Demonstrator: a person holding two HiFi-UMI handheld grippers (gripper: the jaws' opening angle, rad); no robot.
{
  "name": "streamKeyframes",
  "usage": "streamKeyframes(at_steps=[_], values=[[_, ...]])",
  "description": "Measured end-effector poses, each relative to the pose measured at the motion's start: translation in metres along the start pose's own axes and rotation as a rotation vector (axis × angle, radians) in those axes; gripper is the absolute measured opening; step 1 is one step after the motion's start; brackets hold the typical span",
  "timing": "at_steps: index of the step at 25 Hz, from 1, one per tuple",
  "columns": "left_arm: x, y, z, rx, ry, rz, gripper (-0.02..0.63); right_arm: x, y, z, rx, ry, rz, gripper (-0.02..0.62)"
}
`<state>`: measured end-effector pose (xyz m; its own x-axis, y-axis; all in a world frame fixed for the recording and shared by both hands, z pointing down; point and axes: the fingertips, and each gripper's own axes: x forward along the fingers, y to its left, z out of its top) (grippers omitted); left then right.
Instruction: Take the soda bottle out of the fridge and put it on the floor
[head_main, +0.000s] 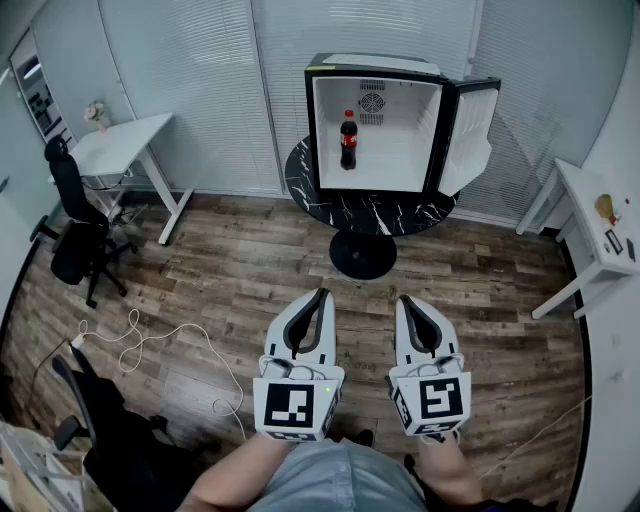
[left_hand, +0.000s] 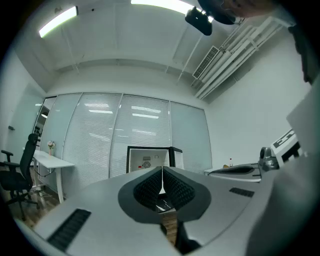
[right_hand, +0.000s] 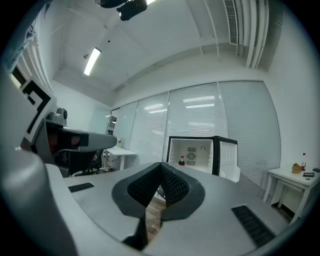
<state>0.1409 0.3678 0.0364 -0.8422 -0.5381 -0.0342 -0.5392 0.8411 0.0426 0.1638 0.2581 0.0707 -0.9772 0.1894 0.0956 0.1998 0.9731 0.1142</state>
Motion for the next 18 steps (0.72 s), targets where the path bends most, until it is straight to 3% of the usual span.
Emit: streamKeyframes(at_steps=[12, 18], values=[[0.004, 0.037, -0.007, -0.005, -0.003, -0.007, 0.023, 0.025, 0.019, 0.004, 0.013, -0.018, 0.002, 0.014], [0.008, 0.066, -0.008, -0.013, -0.008, -0.03, 0.023, 0.049, 0.024, 0.01, 0.005, -0.023, -0.051, 0.014]])
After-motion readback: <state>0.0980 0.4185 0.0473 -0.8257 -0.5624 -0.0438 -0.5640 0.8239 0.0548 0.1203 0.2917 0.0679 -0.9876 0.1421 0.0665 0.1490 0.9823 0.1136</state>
